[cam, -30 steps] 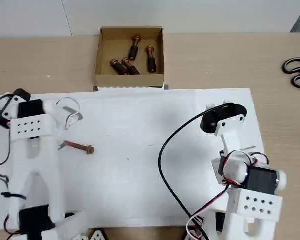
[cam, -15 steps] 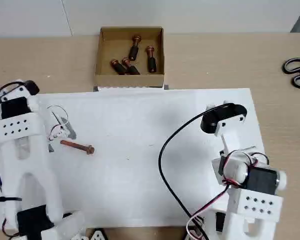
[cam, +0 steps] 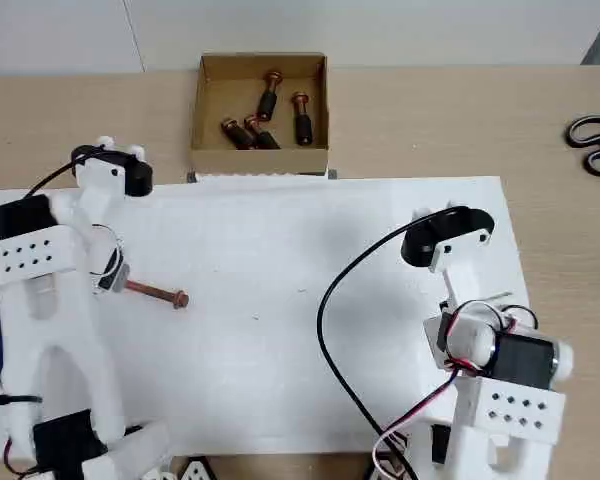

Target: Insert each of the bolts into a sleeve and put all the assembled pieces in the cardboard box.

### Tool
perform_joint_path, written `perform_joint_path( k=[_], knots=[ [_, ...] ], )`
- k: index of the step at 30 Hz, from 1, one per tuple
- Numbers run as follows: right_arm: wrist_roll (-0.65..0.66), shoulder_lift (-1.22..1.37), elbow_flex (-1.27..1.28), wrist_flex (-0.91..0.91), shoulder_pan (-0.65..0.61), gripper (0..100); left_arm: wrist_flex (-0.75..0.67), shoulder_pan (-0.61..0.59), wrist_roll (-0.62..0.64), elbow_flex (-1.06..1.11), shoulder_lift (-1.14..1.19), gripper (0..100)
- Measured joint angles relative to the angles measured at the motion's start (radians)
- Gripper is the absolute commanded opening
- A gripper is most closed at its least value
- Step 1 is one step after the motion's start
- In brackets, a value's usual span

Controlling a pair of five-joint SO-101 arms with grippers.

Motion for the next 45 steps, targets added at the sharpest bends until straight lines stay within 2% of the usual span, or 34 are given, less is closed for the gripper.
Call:
perform_joint_path(
  k=[5,10,14,18,21,27,37,45],
  knots=[
    [0.000,0.000,0.000,0.000,0.000,0.3,-0.120,-0.043,-0.054,0.000,0.000,6],
    [0.000,0.000,0.000,0.000,0.000,0.3,-0.212,-0.011,-0.331,0.000,0.000,6],
    [0.026,0.000,0.000,0.000,0.000,0.3,-0.209,0.032,-0.506,0.000,0.000,7],
    [0.063,0.000,0.000,0.000,0.000,0.3,-0.147,0.052,-0.723,0.000,0.000,12],
    [0.081,0.000,0.000,0.002,0.000,0.3,-0.061,0.054,-0.802,0.000,0.000,14],
    [0.081,0.000,0.000,0.002,0.000,0.3,0.061,0.071,-0.824,0.000,0.000,15],
    [0.081,0.000,0.000,0.002,0.000,0.3,0.068,0.166,-0.825,-0.005,0.186,15],
    [0.081,0.000,0.000,0.002,0.000,0.3,0.029,0.176,-0.825,-0.133,0.364,15]
  ],
)
